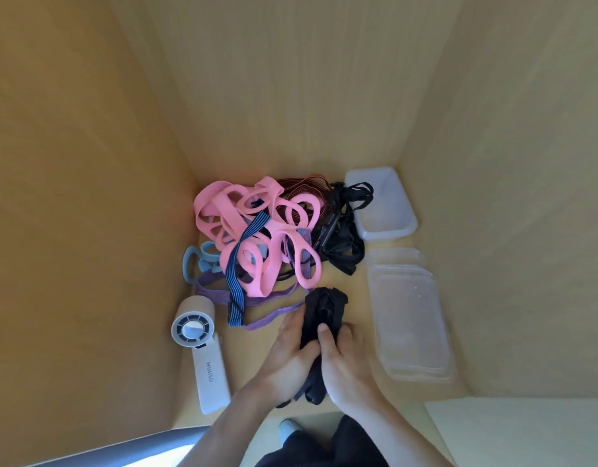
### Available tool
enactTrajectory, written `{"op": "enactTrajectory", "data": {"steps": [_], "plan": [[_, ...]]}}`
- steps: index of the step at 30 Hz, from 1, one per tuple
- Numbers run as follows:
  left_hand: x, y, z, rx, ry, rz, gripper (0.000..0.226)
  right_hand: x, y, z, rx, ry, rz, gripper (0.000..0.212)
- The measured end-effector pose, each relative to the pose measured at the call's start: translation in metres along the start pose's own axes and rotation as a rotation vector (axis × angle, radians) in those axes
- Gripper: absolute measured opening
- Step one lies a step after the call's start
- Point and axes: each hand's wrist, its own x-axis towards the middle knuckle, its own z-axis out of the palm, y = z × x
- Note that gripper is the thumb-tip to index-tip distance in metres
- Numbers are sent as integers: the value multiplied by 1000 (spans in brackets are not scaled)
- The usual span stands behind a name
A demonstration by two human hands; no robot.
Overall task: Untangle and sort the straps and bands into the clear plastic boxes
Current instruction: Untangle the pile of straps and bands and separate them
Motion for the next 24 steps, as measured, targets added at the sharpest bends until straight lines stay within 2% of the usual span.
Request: {"op": "enactTrajectory", "data": {"steps": [1,2,5,7,10,12,16,21,24], "plan": [[0,-2,1,14,8,6,56,0,3,-5,-98,-7,-15,59],[-2,0,2,31,11,35,59,0,5,-11,-172,-6,-33,60],[-2,5,5,83,17,85,56,-3,3,-31,-375,-14,-54,42],[2,5,5,111,6,103,55,-6,-2,-43,-489,4,-65,42],[6,3,-1,188,5,95,49,-5,-8,-57,-537,27,-79,38],[12,-4,-8,173,13,34,50,-2,-11,-65,-526,33,-79,32],[20,-11,-22,60,13,-23,69,15,-23,-82,-546,76,-58,34],[35,-11,-38,10,108,-86,45,33,-63,-104,-517,218,-134,30],[49,-4,-44,-50,123,-96,39,57,-80,-103,-204,209,-174,25]]}}
